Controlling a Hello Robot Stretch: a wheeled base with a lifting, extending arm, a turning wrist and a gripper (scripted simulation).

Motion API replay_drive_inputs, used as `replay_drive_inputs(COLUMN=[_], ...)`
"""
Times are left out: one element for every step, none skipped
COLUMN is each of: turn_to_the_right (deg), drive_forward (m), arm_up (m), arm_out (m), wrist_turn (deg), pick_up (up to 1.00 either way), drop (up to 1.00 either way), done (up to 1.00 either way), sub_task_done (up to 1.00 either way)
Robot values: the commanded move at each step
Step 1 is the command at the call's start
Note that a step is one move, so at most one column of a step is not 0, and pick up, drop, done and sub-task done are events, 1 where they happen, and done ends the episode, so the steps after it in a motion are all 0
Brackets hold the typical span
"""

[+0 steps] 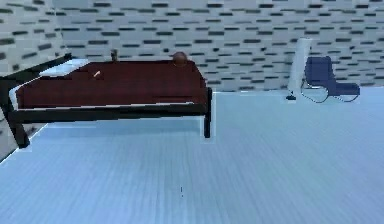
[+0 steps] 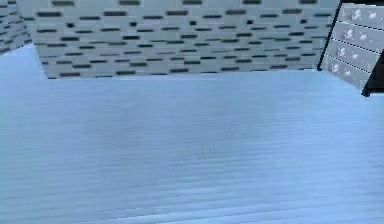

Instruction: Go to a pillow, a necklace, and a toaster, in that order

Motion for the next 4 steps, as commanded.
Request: replay_drive_inputs(turn_to_the_right=[0.0, -42.0, 0.0, -3.0], drive_forward=[0.3, 0.0, 1.0, 0.0], arm_up=[0.0, 0.0, 0.0, 0.0], arm_out=[0.0, 0.0, 0.0, 0.0], wrist_turn=[0.0, 0.0, 0.0, 0.0], pick_up=[0.0, 0.0, 0.0, 0.0], drop=[0.0, 0.0, 0.0, 0.0], done=[0.0, 0.0, 0.0, 0.0], sub_task_done=[0.0, 0.0, 0.0, 0.0])
